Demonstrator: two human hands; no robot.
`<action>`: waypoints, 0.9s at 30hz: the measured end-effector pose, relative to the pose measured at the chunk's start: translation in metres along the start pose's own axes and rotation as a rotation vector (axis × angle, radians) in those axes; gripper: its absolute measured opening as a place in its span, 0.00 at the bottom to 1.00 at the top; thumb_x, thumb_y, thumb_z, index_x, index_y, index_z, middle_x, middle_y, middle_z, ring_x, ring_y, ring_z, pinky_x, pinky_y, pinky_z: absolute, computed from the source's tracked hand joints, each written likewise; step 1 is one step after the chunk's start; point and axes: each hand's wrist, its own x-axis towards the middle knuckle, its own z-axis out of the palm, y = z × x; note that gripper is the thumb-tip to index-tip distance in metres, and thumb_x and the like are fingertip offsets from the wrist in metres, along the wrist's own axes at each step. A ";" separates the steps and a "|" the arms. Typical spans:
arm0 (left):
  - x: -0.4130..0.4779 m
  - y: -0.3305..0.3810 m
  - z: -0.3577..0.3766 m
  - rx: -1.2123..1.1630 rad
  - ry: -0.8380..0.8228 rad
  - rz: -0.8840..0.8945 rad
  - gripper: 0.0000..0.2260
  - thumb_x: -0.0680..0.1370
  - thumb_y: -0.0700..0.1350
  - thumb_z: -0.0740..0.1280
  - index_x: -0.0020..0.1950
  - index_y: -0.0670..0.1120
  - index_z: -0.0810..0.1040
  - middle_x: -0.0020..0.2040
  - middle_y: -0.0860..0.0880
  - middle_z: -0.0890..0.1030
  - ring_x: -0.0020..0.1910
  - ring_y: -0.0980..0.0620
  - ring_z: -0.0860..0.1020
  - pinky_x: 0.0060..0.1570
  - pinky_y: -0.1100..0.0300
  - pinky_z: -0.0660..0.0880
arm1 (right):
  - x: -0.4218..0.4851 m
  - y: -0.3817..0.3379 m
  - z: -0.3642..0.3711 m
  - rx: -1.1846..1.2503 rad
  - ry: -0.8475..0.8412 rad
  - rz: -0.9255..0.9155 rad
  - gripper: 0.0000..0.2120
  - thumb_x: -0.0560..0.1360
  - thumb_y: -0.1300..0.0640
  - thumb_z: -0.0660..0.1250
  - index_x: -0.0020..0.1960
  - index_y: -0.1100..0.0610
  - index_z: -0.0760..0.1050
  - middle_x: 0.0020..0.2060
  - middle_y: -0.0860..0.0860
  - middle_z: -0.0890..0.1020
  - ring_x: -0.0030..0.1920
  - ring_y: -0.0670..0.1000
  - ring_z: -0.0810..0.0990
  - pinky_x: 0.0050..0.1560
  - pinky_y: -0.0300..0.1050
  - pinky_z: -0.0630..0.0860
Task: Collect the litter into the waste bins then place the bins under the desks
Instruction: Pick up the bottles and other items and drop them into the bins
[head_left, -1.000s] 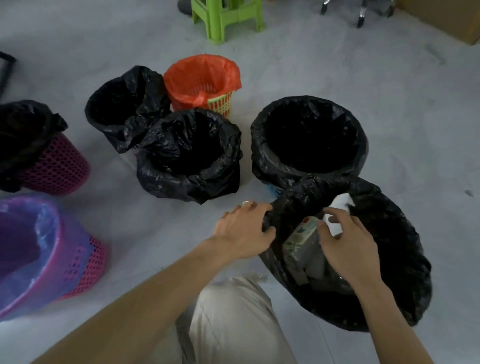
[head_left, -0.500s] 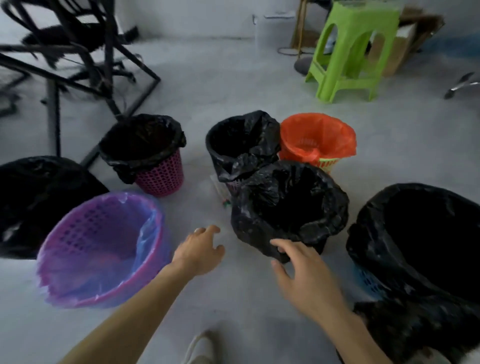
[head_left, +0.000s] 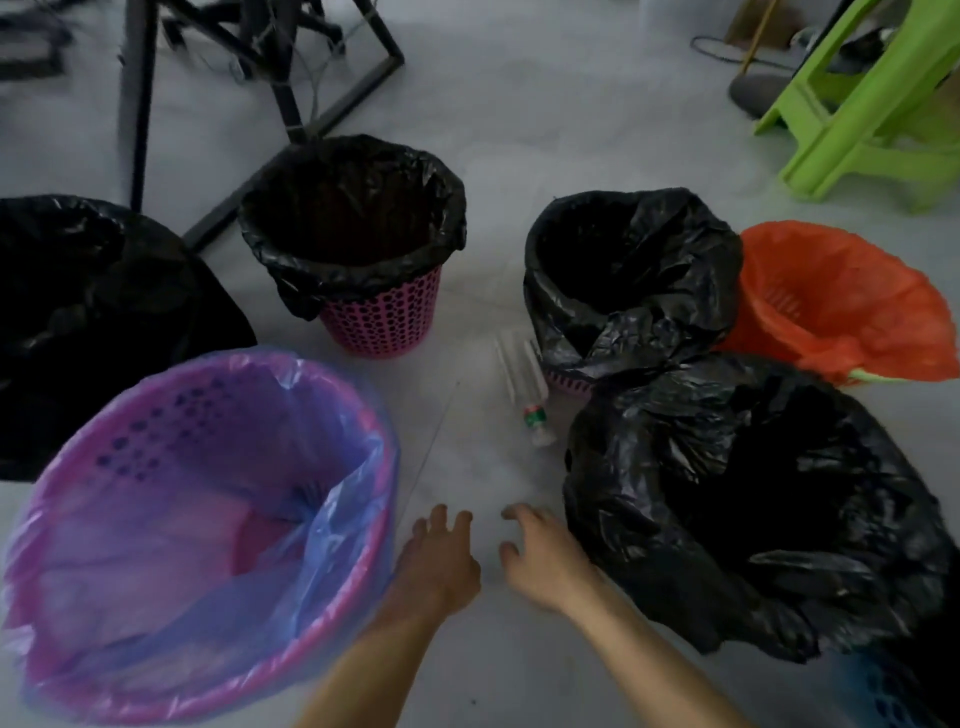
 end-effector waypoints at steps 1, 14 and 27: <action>0.011 -0.003 0.004 0.043 0.003 0.011 0.29 0.81 0.47 0.58 0.80 0.51 0.52 0.81 0.44 0.48 0.79 0.40 0.51 0.74 0.46 0.58 | 0.018 -0.002 0.000 0.017 0.018 0.012 0.23 0.81 0.52 0.60 0.74 0.52 0.65 0.71 0.54 0.68 0.68 0.55 0.72 0.67 0.46 0.69; 0.067 -0.032 0.051 0.204 0.014 0.093 0.32 0.83 0.56 0.55 0.81 0.57 0.39 0.80 0.43 0.33 0.78 0.38 0.35 0.74 0.36 0.47 | 0.148 0.014 -0.015 -0.133 0.209 0.200 0.27 0.80 0.55 0.60 0.77 0.43 0.61 0.77 0.60 0.55 0.74 0.64 0.59 0.73 0.52 0.61; 0.026 -0.029 0.047 0.123 -0.088 0.035 0.29 0.80 0.45 0.60 0.80 0.55 0.55 0.80 0.46 0.55 0.76 0.42 0.59 0.70 0.46 0.67 | 0.012 0.031 0.043 -0.009 0.182 -0.025 0.15 0.77 0.53 0.65 0.62 0.49 0.66 0.52 0.56 0.76 0.51 0.59 0.78 0.48 0.48 0.75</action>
